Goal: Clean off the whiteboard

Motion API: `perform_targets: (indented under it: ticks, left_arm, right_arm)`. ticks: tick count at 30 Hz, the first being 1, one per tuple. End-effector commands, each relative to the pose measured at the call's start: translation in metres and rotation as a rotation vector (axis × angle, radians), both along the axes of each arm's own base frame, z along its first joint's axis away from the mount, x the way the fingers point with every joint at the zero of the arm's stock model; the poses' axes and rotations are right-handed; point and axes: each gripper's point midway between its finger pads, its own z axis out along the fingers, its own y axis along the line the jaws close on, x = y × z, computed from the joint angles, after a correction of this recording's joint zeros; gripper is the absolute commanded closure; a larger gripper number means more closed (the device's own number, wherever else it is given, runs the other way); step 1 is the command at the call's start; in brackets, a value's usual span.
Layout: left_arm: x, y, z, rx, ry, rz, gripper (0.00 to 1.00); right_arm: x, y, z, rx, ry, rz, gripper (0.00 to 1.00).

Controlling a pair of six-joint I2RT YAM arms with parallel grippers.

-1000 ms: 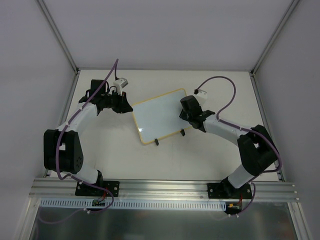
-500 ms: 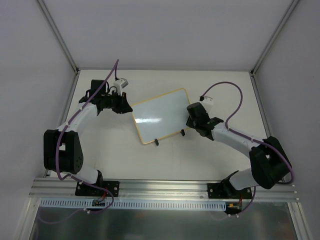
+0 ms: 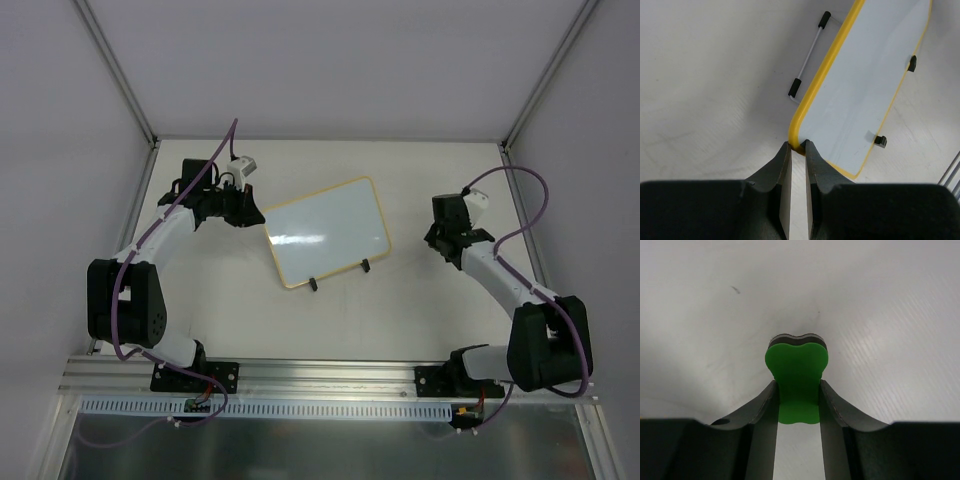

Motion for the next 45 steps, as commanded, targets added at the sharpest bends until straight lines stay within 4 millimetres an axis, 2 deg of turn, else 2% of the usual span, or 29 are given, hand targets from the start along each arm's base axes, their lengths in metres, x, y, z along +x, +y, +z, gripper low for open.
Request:
perform_targets:
  ticks: [1, 2, 4, 5, 6, 10, 13, 18, 22, 23, 25, 26, 29, 30, 32, 33, 34, 35, 37, 40, 41, 42, 44, 45]
  left_arm:
    - [-0.005, 0.006, -0.013, 0.082, 0.026, 0.007, 0.91]
    - [-0.005, 0.006, -0.012, 0.08, 0.024, 0.007, 0.91]
    - [-0.003, 0.006, -0.009, 0.08, 0.02, 0.014, 0.89]
    - [-0.003, 0.007, -0.008, 0.082, 0.015, 0.017, 0.84]
    - [-0.003, 0.007, -0.007, 0.083, 0.015, 0.019, 0.84]
    - [-0.002, 0.007, -0.005, 0.082, 0.013, 0.029, 0.8]
    - [-0.001, 0.008, -0.006, 0.083, 0.016, 0.035, 0.77]
    - [0.0, 0.008, -0.001, 0.08, 0.011, 0.045, 0.69]
    - [0.003, 0.009, 0.004, 0.079, 0.002, 0.058, 0.54]
    - [0.003, 0.008, 0.006, 0.076, 0.0, 0.059, 0.52]
    - [0.004, 0.008, 0.009, 0.069, 0.0, 0.067, 0.47]
    - [0.004, 0.008, 0.011, 0.066, -0.003, 0.07, 0.4]
    - [0.004, 0.007, 0.019, 0.055, -0.012, 0.08, 0.27]
    - [0.004, 0.007, 0.025, 0.047, -0.02, 0.089, 0.15]
    - [0.006, 0.006, 0.034, 0.038, -0.038, 0.098, 0.04]
    - [0.005, 0.006, 0.042, 0.031, -0.052, 0.104, 0.01]
    - [0.006, 0.007, 0.046, 0.029, -0.061, 0.111, 0.01]
    - [0.007, 0.007, 0.053, 0.026, -0.075, 0.122, 0.01]
    - [0.008, 0.009, 0.069, 0.014, -0.099, 0.157, 0.01]
    - [0.009, 0.019, 0.099, 0.008, -0.156, 0.253, 0.01]
    - [0.012, 0.028, 0.107, 0.033, -0.188, 0.307, 0.01]
    - [0.008, 0.032, 0.126, 0.005, -0.213, 0.36, 0.01]
    - [0.004, 0.043, 0.148, 0.003, -0.267, 0.438, 0.01]
    - [0.005, 0.058, 0.157, 0.027, -0.3, 0.524, 0.01]
  right_arm:
    - [0.0, -0.01, -0.018, 0.051, 0.083, -0.036, 0.89]
    - [0.001, -0.011, -0.029, 0.054, 0.117, -0.04, 0.88]
    - [0.006, -0.013, -0.035, 0.063, 0.136, -0.056, 0.88]
    - [0.007, -0.013, -0.038, 0.067, 0.149, -0.061, 0.88]
    - [0.007, -0.014, -0.048, 0.074, 0.177, -0.075, 0.87]
    - [0.008, -0.016, -0.063, 0.087, 0.228, -0.115, 0.85]
    - [0.008, -0.015, -0.069, 0.1, 0.242, -0.126, 0.77]
    - [0.002, -0.019, -0.073, 0.086, 0.26, -0.134, 0.5]
    - [-0.002, -0.017, -0.07, 0.096, 0.253, -0.124, 0.3]
    - [-0.004, -0.018, -0.069, 0.096, 0.25, -0.124, 0.22]
    - [-0.007, -0.018, -0.062, 0.099, 0.231, -0.117, 0.15]
    - [-0.007, -0.018, -0.059, 0.102, 0.221, -0.115, 0.11]
    - [-0.014, -0.019, -0.044, 0.104, 0.188, -0.099, 0.01]
    - [-0.018, -0.021, -0.04, 0.093, 0.186, -0.098, 0.01]
    - [-0.019, -0.024, -0.018, 0.076, 0.135, -0.081, 0.01]
    - [-0.02, -0.026, -0.01, 0.063, 0.117, -0.073, 0.01]
    - [-0.02, -0.028, 0.0, 0.055, 0.092, -0.064, 0.01]
    - [-0.018, -0.029, 0.022, 0.041, 0.034, -0.038, 0.01]
    - [-0.021, -0.033, 0.043, 0.008, 0.002, -0.017, 0.01]
    - [-0.026, -0.039, 0.094, -0.05, -0.1, 0.037, 0.01]
    - [-0.031, -0.042, 0.115, -0.082, -0.153, 0.064, 0.01]
    - [-0.033, -0.044, 0.136, -0.099, -0.195, 0.073, 0.01]
    - [-0.038, -0.048, 0.166, -0.135, -0.268, 0.097, 0.01]
    - [-0.046, -0.051, 0.189, -0.169, -0.324, 0.114, 0.01]
